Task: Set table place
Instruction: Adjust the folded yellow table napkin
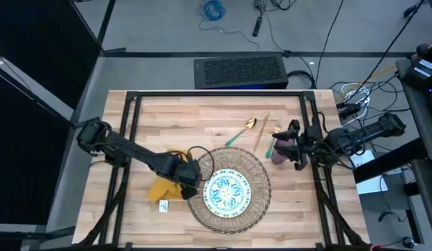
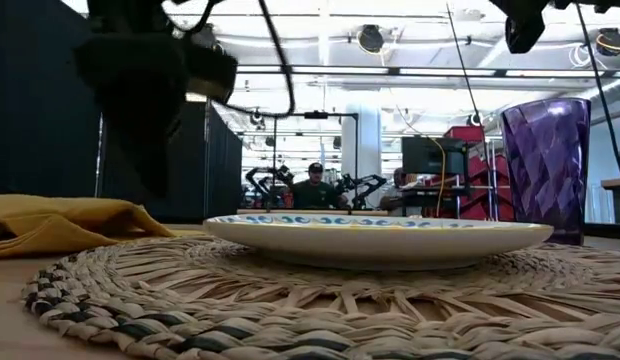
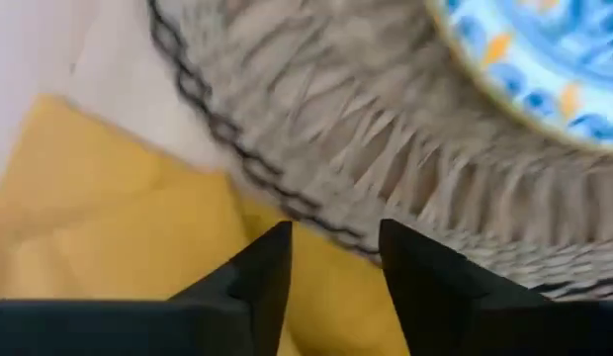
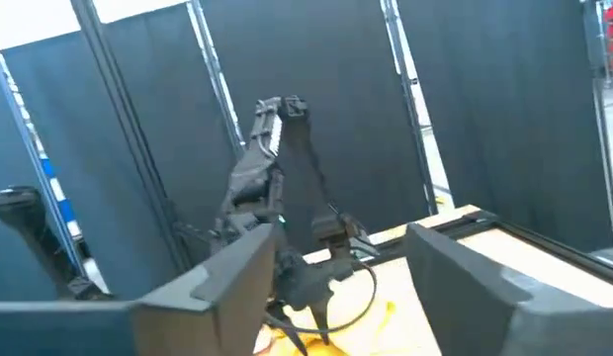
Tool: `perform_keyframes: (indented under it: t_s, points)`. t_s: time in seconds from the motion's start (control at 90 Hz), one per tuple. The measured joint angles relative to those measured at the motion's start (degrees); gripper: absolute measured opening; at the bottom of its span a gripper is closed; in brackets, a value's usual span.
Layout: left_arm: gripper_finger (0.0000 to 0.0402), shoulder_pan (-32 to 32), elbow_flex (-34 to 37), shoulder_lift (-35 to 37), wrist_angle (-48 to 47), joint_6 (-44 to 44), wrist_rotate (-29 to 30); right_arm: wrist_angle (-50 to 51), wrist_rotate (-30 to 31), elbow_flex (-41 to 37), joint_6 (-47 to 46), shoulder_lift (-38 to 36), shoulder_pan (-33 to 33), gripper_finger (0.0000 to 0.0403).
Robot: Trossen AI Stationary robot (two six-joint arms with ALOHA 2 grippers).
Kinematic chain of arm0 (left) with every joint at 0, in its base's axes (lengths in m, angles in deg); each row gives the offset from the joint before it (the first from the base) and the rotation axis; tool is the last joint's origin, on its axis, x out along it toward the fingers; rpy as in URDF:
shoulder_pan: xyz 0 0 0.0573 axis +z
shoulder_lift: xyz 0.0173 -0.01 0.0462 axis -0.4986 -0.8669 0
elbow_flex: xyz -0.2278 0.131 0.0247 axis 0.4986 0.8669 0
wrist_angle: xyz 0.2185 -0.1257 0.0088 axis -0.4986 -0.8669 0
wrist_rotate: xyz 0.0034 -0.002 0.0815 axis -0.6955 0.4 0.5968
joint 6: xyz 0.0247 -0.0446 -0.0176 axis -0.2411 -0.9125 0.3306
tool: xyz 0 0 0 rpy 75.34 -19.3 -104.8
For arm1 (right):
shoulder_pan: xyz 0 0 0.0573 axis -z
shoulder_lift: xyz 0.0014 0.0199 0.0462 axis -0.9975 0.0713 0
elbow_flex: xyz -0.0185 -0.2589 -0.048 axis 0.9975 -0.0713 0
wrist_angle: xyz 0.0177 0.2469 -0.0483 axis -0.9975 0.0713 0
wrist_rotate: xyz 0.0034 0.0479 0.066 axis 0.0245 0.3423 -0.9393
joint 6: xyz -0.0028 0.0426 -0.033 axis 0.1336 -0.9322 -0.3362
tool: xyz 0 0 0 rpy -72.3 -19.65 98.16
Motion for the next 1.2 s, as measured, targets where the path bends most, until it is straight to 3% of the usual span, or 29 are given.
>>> perform_keyframes:
  t_s: [0.189,0.333,0.689,1.2]
  points:
    - [0.0164,0.0,-2.2,0.0,-7.9,-2.0,5.6,-0.1,0.7,0.0,-1.5,0.2,0.0,0.0248]
    - [0.0164,0.0,-2.2,0.0,-13.2,-6.3,6.2,-0.4,0.7,0.0,-1.5,0.2,0.0,0.0248]
    - [0.0164,-2.1,-2.2,-1.9,-13.1,-6.6,5.4,-0.4,0.7,0.0,-1.5,0.2,0.0,0.0247]
    - [0.0156,-2.9,-2.2,-12.0,-17.4,-1.8,6.0,-0.4,0.8,0.0,-3.0,0.4,0.1,0.0246]
